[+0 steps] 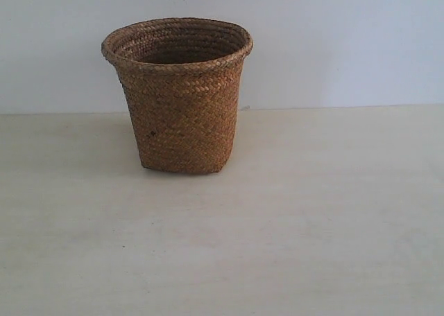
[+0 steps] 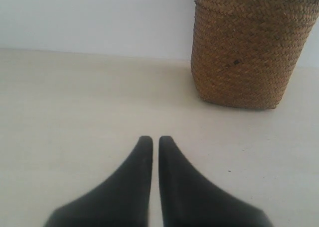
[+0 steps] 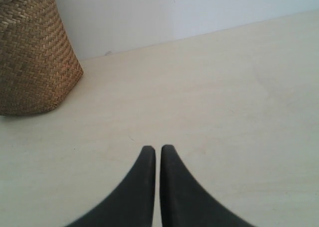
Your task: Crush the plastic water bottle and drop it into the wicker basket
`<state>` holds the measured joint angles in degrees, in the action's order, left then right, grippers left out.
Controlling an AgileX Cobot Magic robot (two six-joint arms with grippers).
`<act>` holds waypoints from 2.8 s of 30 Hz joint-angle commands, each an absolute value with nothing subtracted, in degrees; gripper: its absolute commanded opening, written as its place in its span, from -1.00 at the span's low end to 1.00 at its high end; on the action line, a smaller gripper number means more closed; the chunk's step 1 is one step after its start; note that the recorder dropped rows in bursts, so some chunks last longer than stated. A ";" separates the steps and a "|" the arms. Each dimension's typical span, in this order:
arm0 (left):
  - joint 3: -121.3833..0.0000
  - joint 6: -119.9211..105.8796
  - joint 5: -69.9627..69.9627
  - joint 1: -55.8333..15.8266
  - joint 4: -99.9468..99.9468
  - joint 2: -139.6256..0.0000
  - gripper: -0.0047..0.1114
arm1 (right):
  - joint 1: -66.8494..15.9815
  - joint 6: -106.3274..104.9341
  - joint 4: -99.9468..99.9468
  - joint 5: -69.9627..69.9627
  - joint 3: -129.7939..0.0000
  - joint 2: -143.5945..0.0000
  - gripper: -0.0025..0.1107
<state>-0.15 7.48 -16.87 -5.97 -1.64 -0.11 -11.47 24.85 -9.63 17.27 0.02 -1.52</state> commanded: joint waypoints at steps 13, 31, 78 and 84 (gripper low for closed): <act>0.00 8.08 -17.67 -5.72 -2.03 0.00 -0.85 | -11.33 24.76 -9.69 16.98 0.00 -1.33 -0.96; 0.00 7.97 -17.67 -5.72 -2.03 0.00 -0.85 | -6.23 29.71 -7.87 -10.59 0.00 0.00 -0.96; 0.00 7.97 -17.67 -5.72 -2.03 0.00 -0.85 | -6.22 1.41 -1.94 20.46 0.00 0.00 -0.96; 0.00 7.97 -17.67 -5.72 -2.03 0.00 -0.85 | -6.22 1.41 -1.94 20.46 0.00 0.00 -0.96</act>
<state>-0.15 7.48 -17.59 -5.89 -1.76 -0.11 -6.39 1.52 -1.81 20.50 0.02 -0.29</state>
